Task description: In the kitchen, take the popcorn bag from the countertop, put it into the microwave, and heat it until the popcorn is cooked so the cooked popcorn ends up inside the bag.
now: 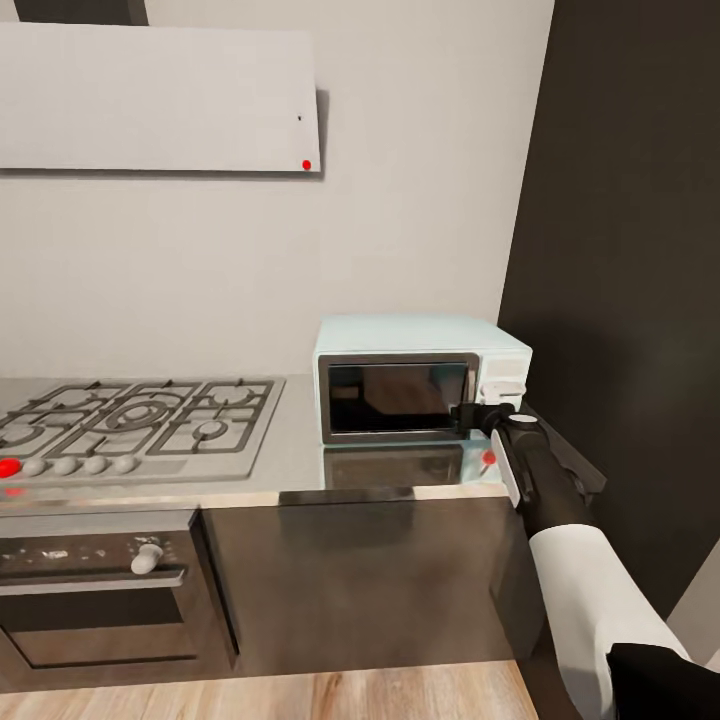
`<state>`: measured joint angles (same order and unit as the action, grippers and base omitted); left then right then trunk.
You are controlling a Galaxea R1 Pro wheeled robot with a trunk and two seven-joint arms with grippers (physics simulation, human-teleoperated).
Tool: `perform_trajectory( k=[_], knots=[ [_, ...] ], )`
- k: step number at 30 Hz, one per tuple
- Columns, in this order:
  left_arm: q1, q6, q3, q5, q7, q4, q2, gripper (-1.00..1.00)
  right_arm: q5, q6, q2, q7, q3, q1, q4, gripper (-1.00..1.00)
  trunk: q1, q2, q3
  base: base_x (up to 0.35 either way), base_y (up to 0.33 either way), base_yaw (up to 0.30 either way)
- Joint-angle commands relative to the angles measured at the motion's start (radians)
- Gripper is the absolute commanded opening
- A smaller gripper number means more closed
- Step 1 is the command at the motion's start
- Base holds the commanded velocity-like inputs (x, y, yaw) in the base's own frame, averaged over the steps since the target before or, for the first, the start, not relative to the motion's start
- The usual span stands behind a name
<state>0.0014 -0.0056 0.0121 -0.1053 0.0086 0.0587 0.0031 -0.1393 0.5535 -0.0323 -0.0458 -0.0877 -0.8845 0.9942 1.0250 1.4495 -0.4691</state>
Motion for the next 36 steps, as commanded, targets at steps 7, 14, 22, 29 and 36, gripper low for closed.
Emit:
perform_trajectory(
  k=[7, 14, 22, 29, 36],
  knots=[
    [0.000, -0.001, 0.000, -0.010, 0.001, 0.001, 0.001, 1.00, -0.011, 0.005, -0.003, -0.005, -0.001, -0.001, 0.001, 1.00, 0.000, 0.001, -0.001, 0.022, 0.000, 0.000],
    [0.000, -0.001, 0.000, -0.010, 0.001, 0.001, 0.000, 1.00, -0.007, -0.006, -0.002, -0.006, -0.001, -0.001, 0.001, 1.00, 0.000, 0.001, -0.001, 0.055, 0.000, 0.000],
    [0.000, -0.001, 0.000, -0.010, 0.001, 0.001, 0.000, 1.00, -0.002, -0.024, -0.001, -0.013, -0.001, -0.001, 0.000, -1.00, 0.000, 0.001, -0.001, 0.000, 0.000, 0.000],
    [0.000, -0.001, 0.000, -0.010, 0.001, 0.001, 0.000, 1.00, -0.002, -0.024, -0.001, -0.011, -0.001, -0.001, 0.000, -1.00, 0.000, 0.001, -0.001, 0.000, 0.000, 0.000],
    [0.000, -0.001, 0.000, -0.010, 0.001, 0.001, -0.001, 1.00, -0.002, -0.025, -0.001, -0.005, -0.001, -0.001, 0.000, -1.00, 0.000, 0.001, -0.001, -0.034, 0.000, 0.000]
  ],
)
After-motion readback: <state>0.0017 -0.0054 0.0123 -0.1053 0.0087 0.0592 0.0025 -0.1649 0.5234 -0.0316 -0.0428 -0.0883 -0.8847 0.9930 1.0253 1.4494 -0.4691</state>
